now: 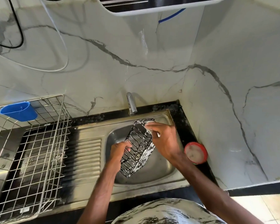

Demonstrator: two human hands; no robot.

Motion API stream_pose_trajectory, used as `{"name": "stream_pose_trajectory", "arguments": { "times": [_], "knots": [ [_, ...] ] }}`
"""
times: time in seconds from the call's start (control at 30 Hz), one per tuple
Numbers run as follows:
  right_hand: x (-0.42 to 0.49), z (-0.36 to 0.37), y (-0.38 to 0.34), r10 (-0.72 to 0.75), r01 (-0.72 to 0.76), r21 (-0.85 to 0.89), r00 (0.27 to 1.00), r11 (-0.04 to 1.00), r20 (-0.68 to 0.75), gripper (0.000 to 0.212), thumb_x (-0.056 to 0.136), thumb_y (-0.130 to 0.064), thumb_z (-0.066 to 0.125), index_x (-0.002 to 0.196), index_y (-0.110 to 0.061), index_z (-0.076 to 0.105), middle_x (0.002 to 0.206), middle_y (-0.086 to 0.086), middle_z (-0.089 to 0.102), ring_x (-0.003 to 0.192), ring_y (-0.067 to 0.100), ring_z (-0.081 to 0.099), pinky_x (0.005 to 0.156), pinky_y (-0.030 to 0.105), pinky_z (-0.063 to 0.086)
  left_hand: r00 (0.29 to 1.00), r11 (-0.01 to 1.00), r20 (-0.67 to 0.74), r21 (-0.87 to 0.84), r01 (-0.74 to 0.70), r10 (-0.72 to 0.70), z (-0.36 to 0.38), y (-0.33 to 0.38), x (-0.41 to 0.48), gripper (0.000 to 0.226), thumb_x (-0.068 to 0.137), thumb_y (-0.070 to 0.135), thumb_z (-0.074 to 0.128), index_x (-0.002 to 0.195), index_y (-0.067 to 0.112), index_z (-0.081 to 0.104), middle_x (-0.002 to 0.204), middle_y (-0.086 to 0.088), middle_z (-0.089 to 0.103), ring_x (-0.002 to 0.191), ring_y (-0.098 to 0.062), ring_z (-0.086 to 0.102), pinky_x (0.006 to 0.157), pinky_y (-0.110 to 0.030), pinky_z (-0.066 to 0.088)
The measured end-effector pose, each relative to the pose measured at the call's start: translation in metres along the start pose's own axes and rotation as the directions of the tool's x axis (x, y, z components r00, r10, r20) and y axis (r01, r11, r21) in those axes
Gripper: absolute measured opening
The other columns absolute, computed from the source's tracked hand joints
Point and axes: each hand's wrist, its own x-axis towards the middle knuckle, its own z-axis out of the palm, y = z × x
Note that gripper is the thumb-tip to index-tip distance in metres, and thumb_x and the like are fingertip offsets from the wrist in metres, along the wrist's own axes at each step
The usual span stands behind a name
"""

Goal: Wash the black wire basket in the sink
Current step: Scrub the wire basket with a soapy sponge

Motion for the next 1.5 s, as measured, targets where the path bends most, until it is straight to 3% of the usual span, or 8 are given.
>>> {"name": "stream_pose_trajectory", "arguments": {
  "times": [0.23,0.3,0.4,0.53,1.1,1.23,1.4,1.5],
  "knots": [
    [0.022,-0.015,0.023,0.345,-0.333,0.279,0.939,0.901,0.009,0.032,0.089,0.008,0.064,0.098,-0.018,0.080,0.101,-0.010,0.077,0.095,-0.002,0.071,0.084,0.017,0.057,1.000,1.000,0.007,-0.001,-0.022,0.022,0.002,0.002,-0.004,0.014,0.089,0.011,0.068,0.075,0.015,0.068,0.076,-0.001,0.063,0.078,-0.012,0.052,0.107,-0.045,0.035],
    [0.026,-0.017,0.045,0.577,-0.547,0.462,0.812,0.698,0.089,0.030,0.091,0.005,0.063,0.096,-0.019,0.079,0.102,-0.004,0.077,0.099,0.008,0.072,0.085,0.025,0.058,1.000,1.000,0.006,-0.004,-0.026,0.026,0.003,0.003,-0.005,0.015,0.089,0.011,0.068,0.075,0.015,0.068,0.076,0.000,0.063,0.078,-0.012,0.051,0.104,-0.044,0.035],
    [0.025,-0.023,0.069,0.760,-0.679,0.711,0.557,0.184,0.336,0.019,0.093,0.003,0.060,0.098,-0.007,0.076,0.110,0.010,0.076,0.102,0.021,0.073,0.078,0.028,0.058,1.000,1.000,0.012,-0.012,-0.023,0.023,0.005,0.005,-0.006,0.013,0.090,0.012,0.067,0.077,0.015,0.069,0.076,0.000,0.063,0.078,-0.013,0.050,0.098,-0.042,0.035],
    [0.017,-0.029,0.077,0.715,-0.665,0.747,0.513,-0.019,0.475,0.021,0.090,0.013,0.059,0.105,0.004,0.070,0.106,0.015,0.076,0.094,0.020,0.075,0.069,0.019,0.058,0.999,1.000,0.024,-0.009,-0.029,0.030,0.007,0.008,-0.007,0.010,0.089,0.013,0.067,0.080,0.014,0.071,0.077,0.001,0.062,0.076,-0.013,0.047,0.088,-0.038,0.036],
    [0.032,-0.031,0.049,0.636,-0.693,0.642,0.665,0.329,0.392,0.039,0.082,0.024,0.062,0.098,-0.010,0.073,0.109,0.016,0.073,0.093,0.036,0.074,0.065,0.030,0.063,0.998,0.999,0.039,0.011,-0.042,0.042,0.006,0.010,-0.013,0.012,0.090,0.011,0.067,0.079,0.016,0.068,0.079,-0.002,0.061,0.076,-0.014,0.045,0.074,-0.032,0.035],
    [0.039,-0.035,0.050,0.648,-0.702,0.572,0.677,0.425,0.349,0.040,0.079,0.025,0.062,0.096,-0.008,0.077,0.110,0.013,0.071,0.100,0.030,0.073,0.079,0.036,0.063,0.999,0.999,0.037,0.000,-0.039,0.039,0.006,0.010,-0.012,0.011,0.090,0.011,0.067,0.080,0.016,0.069,0.079,-0.002,0.061,0.075,-0.014,0.045,0.072,-0.031,0.035],
    [0.045,-0.040,0.047,0.611,-0.724,0.581,0.662,0.372,0.435,0.033,0.095,0.016,0.048,0.098,-0.004,0.075,0.113,0.016,0.072,0.105,0.028,0.071,0.080,0.026,0.061,0.998,0.999,0.035,-0.011,-0.049,0.049,0.007,0.011,-0.011,0.009,0.090,0.010,0.067,0.082,0.013,0.070,0.079,-0.002,0.061,0.076,-0.014,0.045,0.070,-0.030,0.034],
    [0.042,-0.043,0.046,0.560,-0.668,0.541,0.737,0.512,0.379,0.026,0.090,0.012,0.062,0.103,-0.005,0.076,0.108,0.011,0.076,0.100,0.022,0.074,0.082,0.025,0.060,0.998,0.998,0.028,-0.017,-0.060,0.060,0.009,0.012,-0.010,0.006,0.090,0.010,0.067,0.086,0.010,0.071,0.079,-0.001,0.060,0.075,-0.013,0.046,0.069,-0.030,0.033]
  ]
}}
